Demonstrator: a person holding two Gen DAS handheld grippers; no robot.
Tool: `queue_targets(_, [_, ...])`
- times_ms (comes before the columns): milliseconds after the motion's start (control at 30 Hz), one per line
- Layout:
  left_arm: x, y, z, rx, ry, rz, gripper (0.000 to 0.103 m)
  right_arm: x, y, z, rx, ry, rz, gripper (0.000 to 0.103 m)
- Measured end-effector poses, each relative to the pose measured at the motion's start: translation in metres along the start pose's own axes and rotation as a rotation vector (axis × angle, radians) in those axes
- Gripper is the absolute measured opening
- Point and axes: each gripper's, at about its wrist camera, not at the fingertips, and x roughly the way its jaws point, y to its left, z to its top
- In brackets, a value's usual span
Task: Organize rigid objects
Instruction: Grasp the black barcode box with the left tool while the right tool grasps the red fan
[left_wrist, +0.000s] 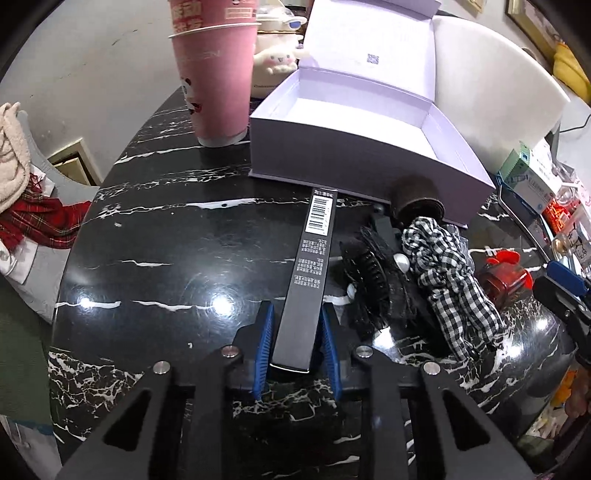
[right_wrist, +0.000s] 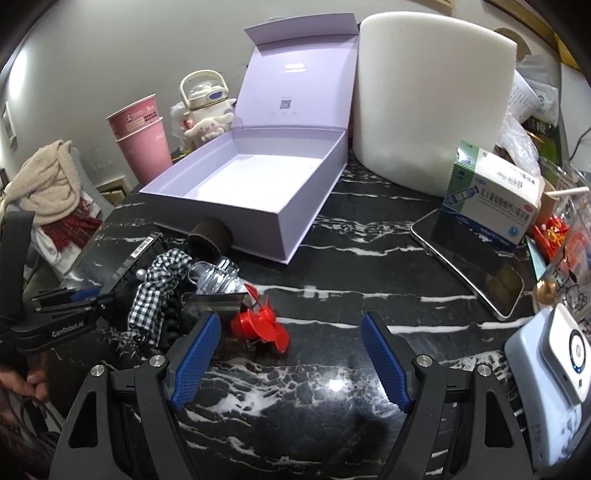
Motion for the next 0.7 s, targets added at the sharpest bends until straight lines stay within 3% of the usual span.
queue_targets(267, [0.003, 0.001, 0.008, 0.009, -0.011, -0.025, 0.026, 0.008, -0.009, 0.001, 0.015, 0.004, -0.015, 0.072])
queue_targets(433, [0.008, 0.000, 0.012, 0.027, -0.010, -0.027, 0.026, 0.020, -0.013, 0.002, 0.017, 0.028, 0.007, 0.051])
queue_targets(567, [0.012, -0.001, 0.018, 0.040, -0.011, -0.018, 0.026, 0.034, -0.021, 0.004, 0.048, 0.069, 0.082, 0.051])
queue_targets(700, [0.015, -0.003, 0.022, 0.054, -0.010, -0.016, 0.026, 0.037, -0.021, 0.007, 0.026, 0.048, 0.089, 0.051])
